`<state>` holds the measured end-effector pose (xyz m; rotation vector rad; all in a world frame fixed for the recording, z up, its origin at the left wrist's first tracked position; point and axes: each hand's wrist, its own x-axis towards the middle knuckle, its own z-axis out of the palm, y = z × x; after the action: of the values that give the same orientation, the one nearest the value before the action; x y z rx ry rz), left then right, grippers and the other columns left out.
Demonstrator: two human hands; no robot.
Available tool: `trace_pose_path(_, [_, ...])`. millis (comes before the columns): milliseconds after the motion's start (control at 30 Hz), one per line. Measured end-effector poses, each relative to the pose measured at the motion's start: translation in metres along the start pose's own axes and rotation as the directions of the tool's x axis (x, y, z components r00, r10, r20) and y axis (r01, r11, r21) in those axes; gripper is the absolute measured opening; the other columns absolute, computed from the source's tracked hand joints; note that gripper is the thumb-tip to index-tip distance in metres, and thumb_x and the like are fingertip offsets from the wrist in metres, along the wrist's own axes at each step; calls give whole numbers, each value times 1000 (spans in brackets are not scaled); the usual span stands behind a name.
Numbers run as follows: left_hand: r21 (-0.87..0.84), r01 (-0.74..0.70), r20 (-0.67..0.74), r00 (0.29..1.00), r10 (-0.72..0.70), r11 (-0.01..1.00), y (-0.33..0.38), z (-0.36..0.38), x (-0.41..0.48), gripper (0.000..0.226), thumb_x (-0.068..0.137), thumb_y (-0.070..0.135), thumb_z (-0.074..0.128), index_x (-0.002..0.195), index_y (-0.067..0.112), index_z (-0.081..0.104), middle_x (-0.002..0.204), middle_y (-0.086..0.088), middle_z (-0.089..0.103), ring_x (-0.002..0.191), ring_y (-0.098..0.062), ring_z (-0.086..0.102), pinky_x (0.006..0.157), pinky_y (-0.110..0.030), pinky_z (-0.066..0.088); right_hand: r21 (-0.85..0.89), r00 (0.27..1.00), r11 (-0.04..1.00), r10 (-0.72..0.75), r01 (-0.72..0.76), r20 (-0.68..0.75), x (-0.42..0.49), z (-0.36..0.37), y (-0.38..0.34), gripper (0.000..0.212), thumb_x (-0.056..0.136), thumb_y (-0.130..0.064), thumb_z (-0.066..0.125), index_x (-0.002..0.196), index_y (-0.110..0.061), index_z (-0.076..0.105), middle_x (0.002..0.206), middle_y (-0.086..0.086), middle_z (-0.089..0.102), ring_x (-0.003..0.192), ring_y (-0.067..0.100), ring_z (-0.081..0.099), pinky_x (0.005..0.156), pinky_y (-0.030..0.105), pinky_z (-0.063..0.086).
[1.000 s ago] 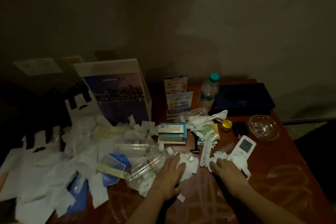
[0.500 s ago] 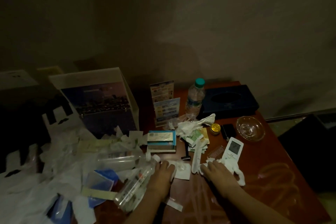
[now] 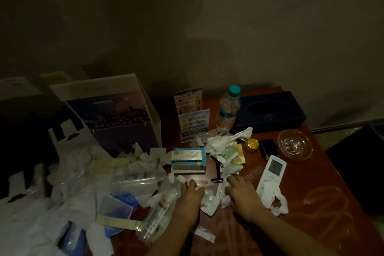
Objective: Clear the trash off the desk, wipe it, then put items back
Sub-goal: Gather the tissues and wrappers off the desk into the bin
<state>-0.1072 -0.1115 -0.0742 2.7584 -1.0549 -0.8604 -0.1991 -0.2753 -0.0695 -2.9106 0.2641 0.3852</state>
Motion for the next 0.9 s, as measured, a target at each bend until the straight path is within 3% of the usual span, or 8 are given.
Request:
trace_pose_path(100, [10, -8, -20, 1000, 9, 1000, 1, 0, 0, 45, 92, 5, 42, 134, 22, 42, 137, -8, 31, 128, -29, 29, 90, -36, 47, 23, 1000, 1000, -7, 7, -1, 1, 5, 3, 43, 40, -20, 82, 80, -26, 66, 84, -4, 62, 74, 16, 59, 59, 27, 49])
trace_pose_path(233, [24, 13, -28, 1000, -12, 1000, 3, 1, 0, 44, 94, 6, 40, 135, 21, 40, 138, -9, 30, 129, -30, 28, 88, -39, 48, 90, 1000, 996, 10, -12, 22, 3, 8, 0, 55, 81, -9, 52, 134, -20, 43, 118, 6, 53, 108, 27, 49, 87, 34, 40])
trace_pose_path(400, [-10, 27, -44, 999, -28, 1000, 7, 0, 1, 51, 93, 1, 41, 139, 23, 39, 142, -8, 28, 134, -32, 25, 90, -37, 47, 210, 989, 973, 118, -97, -87, -2, 10, 5, 15, 81, -18, 64, 96, -15, 61, 102, 10, 57, 94, 28, 56, 76, 36, 47])
trace_pose_path(500, [9, 43, -43, 998, -43, 999, 9, -2, 1, 51, 92, -2, 41, 138, 21, 40, 143, -10, 27, 135, -33, 24, 90, -38, 48, 85, 999, 996, 28, -25, -38, -3, 0, 9, 43, 39, -20, 85, 75, -25, 62, 86, -2, 59, 77, 17, 54, 61, 25, 44])
trace_pose_path(633, [5, 50, -38, 998, -50, 999, 12, -5, 0, 43, 93, 0, 41, 133, 17, 43, 142, -11, 28, 135, -34, 25, 91, -39, 48, 124, 995, 991, -33, 45, -94, 12, -28, 12, 46, 41, -28, 90, 74, -29, 58, 75, -10, 59, 71, 9, 50, 61, 17, 32])
trace_pose_path(733, [-8, 36, -25, 999, -36, 999, 13, -5, -1, 43, 93, 1, 40, 133, 17, 43, 141, -10, 28, 135, -34, 24, 91, -40, 47, -19, 958, 994, -108, 107, -267, 49, -60, 22, 40, 44, -24, 90, 74, -21, 63, 94, 5, 64, 89, 19, 55, 72, 26, 46])
trace_pose_path(833, [-17, 40, -23, 999, -40, 999, 10, -1, -3, 47, 93, 1, 41, 136, 20, 40, 141, -10, 28, 135, -33, 24, 88, -40, 49, -172, 976, 973, -176, 152, -131, 85, -82, 18, 34, 48, -23, 90, 72, -21, 67, 133, 18, 53, 119, 38, 51, 90, 48, 49])
trace_pose_path(900, [-15, 52, -52, 997, -52, 999, 9, 5, -2, 47, 89, 3, 50, 132, 22, 45, 136, -10, 30, 130, -36, 33, 79, -40, 52, -181, 984, 969, -177, 169, -29, 101, -78, 17, 29, 70, -25, 78, 97, -23, 67, 152, 15, 28, 136, 40, 29, 104, 56, 36])
